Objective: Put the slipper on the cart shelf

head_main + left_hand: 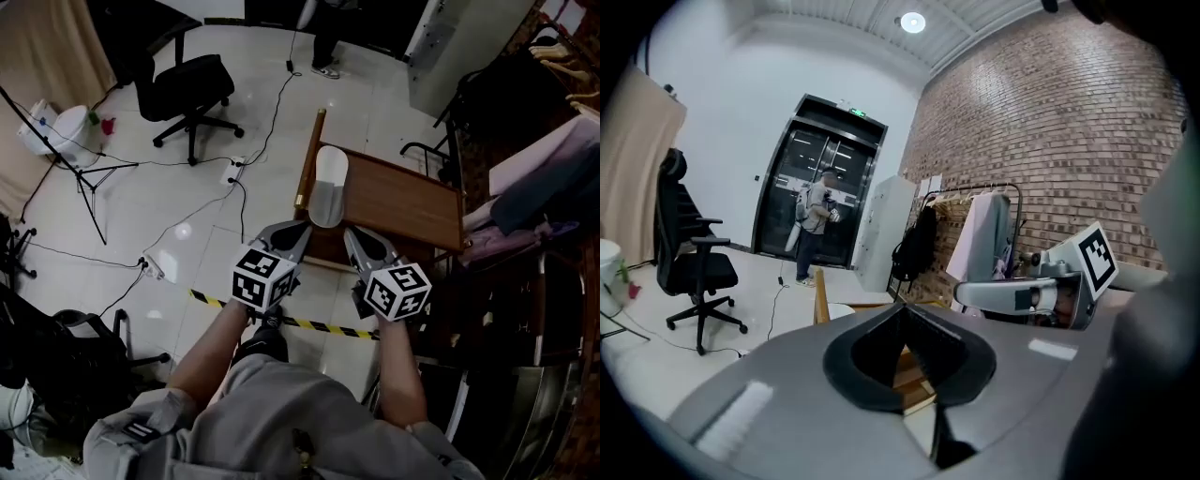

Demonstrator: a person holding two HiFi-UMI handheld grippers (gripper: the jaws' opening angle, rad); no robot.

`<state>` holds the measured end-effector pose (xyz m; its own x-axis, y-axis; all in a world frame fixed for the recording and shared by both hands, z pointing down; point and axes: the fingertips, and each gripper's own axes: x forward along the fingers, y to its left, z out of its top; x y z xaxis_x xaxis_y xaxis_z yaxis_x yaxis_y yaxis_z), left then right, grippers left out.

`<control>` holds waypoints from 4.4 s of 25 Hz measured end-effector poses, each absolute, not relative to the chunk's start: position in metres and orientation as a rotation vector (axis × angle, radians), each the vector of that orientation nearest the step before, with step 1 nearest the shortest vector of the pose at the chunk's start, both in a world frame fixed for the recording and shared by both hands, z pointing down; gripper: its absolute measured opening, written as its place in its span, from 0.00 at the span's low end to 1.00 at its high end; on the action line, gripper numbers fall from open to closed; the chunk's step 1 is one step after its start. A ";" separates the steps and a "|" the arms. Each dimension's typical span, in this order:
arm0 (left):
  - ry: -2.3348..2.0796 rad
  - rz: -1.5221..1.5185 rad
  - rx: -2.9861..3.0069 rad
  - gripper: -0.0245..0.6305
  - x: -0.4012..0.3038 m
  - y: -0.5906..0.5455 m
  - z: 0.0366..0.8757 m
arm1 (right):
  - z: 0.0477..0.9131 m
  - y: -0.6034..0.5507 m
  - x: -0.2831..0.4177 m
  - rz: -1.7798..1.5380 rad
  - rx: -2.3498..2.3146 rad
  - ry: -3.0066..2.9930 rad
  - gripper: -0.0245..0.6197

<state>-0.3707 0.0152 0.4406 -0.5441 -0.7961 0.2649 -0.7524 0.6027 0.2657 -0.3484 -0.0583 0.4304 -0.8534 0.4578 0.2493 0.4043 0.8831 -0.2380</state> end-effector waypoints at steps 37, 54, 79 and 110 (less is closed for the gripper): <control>-2.313 -0.136 0.971 0.05 -0.502 0.025 0.549 | 0.692 -0.111 -0.554 0.233 -0.250 -2.306 0.21; -2.274 -0.132 1.268 0.05 -0.482 -0.013 0.512 | 0.598 -0.145 -0.463 0.265 -0.076 -2.496 0.05; -1.713 0.122 2.048 0.05 -0.201 -0.186 0.490 | 0.484 -0.220 -0.110 0.307 0.572 -2.704 0.05; -0.768 0.429 2.541 0.05 0.295 -0.273 0.520 | 0.532 -0.273 0.441 0.570 1.721 -2.158 0.05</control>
<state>0.2947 -0.2728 0.5202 0.7969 -0.4425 0.4113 -0.5822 -0.7445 0.3269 0.4415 -0.2733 0.5321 -0.2217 -0.8465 0.4841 -0.9751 0.1938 -0.1078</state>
